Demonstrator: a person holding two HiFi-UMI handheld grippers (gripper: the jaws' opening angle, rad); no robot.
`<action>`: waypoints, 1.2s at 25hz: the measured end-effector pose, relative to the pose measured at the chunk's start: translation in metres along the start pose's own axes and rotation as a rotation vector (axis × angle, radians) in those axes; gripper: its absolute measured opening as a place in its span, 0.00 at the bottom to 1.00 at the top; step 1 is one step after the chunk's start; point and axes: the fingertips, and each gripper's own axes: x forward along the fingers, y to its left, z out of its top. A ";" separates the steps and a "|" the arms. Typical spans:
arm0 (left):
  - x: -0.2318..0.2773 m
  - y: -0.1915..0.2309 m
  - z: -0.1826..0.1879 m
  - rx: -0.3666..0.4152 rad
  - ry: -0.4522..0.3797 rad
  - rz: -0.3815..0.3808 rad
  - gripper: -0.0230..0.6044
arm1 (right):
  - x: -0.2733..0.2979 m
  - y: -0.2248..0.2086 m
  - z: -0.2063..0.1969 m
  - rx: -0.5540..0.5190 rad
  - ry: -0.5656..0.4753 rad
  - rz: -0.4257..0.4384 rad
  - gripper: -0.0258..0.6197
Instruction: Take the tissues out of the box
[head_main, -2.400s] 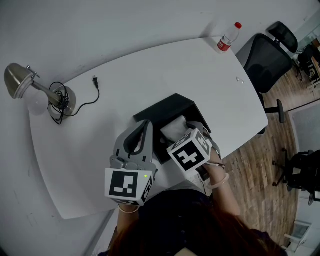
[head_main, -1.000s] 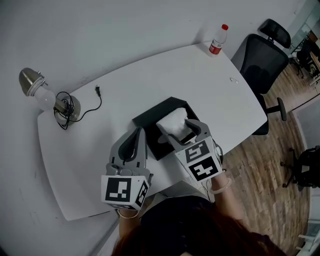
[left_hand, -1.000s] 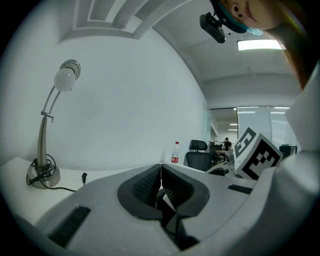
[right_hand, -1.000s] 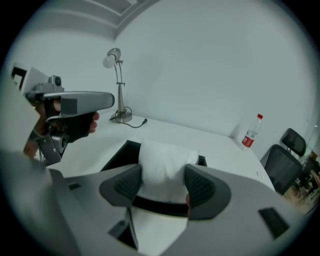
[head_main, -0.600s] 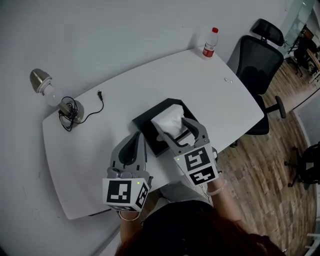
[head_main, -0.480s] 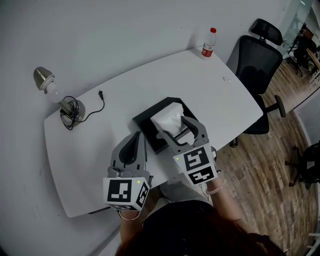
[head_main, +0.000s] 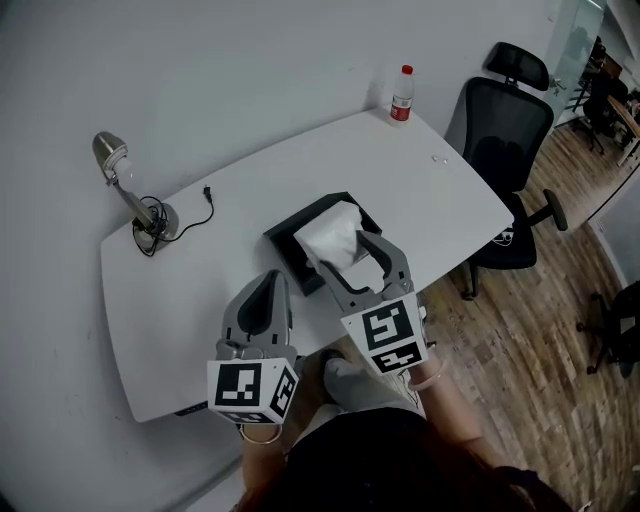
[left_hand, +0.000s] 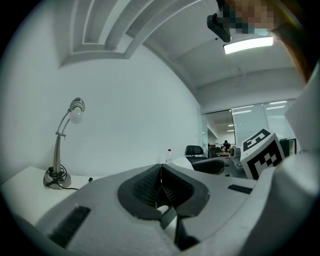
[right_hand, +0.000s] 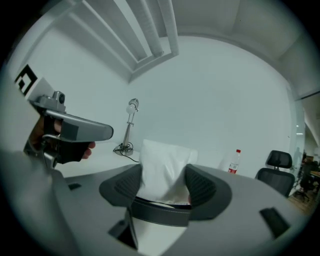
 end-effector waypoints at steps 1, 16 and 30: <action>-0.004 -0.004 0.001 0.000 -0.003 0.001 0.08 | -0.006 0.001 0.003 0.001 -0.014 -0.001 0.48; -0.061 -0.055 0.010 0.017 -0.037 -0.007 0.08 | -0.087 0.022 0.028 0.003 -0.148 -0.021 0.48; -0.094 -0.078 0.014 0.021 -0.057 -0.018 0.08 | -0.135 0.036 0.040 -0.008 -0.198 -0.054 0.48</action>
